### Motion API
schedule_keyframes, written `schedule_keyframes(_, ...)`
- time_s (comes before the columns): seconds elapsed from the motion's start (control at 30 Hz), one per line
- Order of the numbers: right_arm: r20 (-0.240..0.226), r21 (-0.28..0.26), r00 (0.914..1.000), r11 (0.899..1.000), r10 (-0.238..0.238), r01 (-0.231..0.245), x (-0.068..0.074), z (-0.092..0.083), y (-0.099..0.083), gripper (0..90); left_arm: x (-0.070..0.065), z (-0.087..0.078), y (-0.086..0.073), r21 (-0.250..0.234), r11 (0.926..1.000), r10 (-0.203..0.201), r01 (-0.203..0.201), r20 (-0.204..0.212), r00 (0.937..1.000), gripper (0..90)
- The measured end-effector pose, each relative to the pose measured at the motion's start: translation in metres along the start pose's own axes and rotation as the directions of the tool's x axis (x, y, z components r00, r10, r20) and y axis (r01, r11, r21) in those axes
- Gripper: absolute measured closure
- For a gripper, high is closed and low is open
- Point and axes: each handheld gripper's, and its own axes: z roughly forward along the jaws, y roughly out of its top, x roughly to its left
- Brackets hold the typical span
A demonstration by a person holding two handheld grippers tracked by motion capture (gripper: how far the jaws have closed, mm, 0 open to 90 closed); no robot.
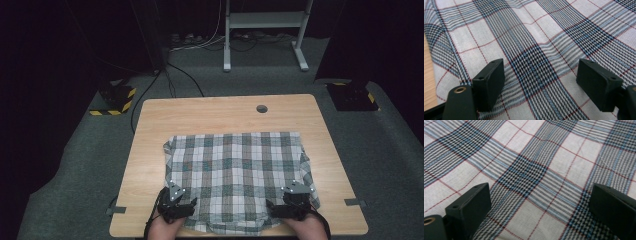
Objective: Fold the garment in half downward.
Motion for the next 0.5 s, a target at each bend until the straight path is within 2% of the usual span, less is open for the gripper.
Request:
schedule_keyframes(0.27,0.03,0.01,0.999,0.999,0.032,-0.033,-0.02,-0.011,-0.009,3.9,-0.018,0.011,0.013,0.01,0.999,0.044,-0.044,0.044,0.9981,23.5)
schedule_keyframes(0.5,0.064,0.013,0.9957,0.998,0.067,-0.068,-0.04,-0.023,-0.021,3.9,-0.039,0.022,0.027,0.02,0.9952,0.094,-0.096,0.093,0.9912,24.6)
